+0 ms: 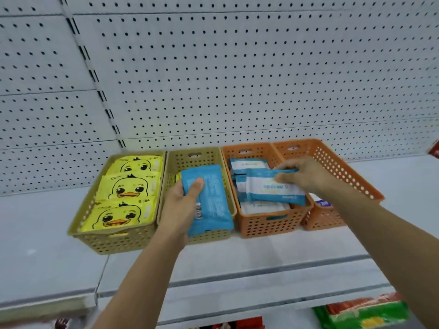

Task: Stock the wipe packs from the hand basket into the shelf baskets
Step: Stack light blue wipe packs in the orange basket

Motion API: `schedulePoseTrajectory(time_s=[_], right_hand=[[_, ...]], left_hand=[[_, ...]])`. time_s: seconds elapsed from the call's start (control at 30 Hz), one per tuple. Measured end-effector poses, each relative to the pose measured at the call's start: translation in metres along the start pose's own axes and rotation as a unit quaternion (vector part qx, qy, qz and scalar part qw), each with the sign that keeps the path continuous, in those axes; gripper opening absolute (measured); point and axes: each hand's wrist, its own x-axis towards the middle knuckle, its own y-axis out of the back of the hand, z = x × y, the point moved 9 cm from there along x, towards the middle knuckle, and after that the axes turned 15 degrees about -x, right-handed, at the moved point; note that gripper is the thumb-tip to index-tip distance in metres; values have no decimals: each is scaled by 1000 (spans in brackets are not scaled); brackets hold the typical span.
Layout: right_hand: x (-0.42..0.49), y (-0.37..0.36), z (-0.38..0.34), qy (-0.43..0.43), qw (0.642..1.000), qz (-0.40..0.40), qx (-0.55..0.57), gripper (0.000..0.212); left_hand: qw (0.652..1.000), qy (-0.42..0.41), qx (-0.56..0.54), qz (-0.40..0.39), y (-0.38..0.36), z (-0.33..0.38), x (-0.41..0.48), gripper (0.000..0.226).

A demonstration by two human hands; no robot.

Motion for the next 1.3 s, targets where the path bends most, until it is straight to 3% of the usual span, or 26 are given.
schedulePoseTrajectory(time_s=[0.17, 0.5, 0.67, 0.77, 0.83, 0.9, 0.97, 1.03, 1.1, 1.17, 1.23, 1.3], right_hand=[[35, -51, 8, 72, 961, -142, -228, 25], [40, -67, 7, 115, 862, -90, -485, 23], [40, -65, 7, 130, 869, -88, -470, 29], [30, -46, -14, 215, 915, -3, -342, 71], [10, -38, -41, 330, 910, 14, -251, 94], [-6, -33, -61, 431, 865, 70, -248, 84], [-11, -17, -67, 468, 847, 150, -202, 46], [0, 3, -59, 402, 893, 168, -113, 27], [22, 15, -34, 255, 959, 124, -22, 26], [38, 18, -11, 153, 983, 82, 67, 17], [47, 11, 0, 107, 991, 47, 62, 5], [58, -6, 11, 69, 998, 3, 10, 6]], left_hand=[[998, -6, -9, 56, -14, -3, 19, 11], [993, 16, -65, 96, -32, -27, 37, 21], [991, 9, -89, 104, -42, -30, 43, 23], [985, 11, -132, 112, -49, -32, 48, 10], [981, 16, -154, 121, -57, -35, 52, 6], [979, 11, -165, 117, -71, -34, 54, 14], [982, 6, -164, 91, -86, -33, 56, 26], [992, 10, -114, 56, -99, -28, 54, 25], [999, -1, -4, 45, -102, -25, 54, 37], [988, -51, 137, 43, -95, -23, 56, 34], [951, -108, 285, 40, -85, -26, 57, 26], [895, -132, 425, -1, -82, -41, 53, 35]])
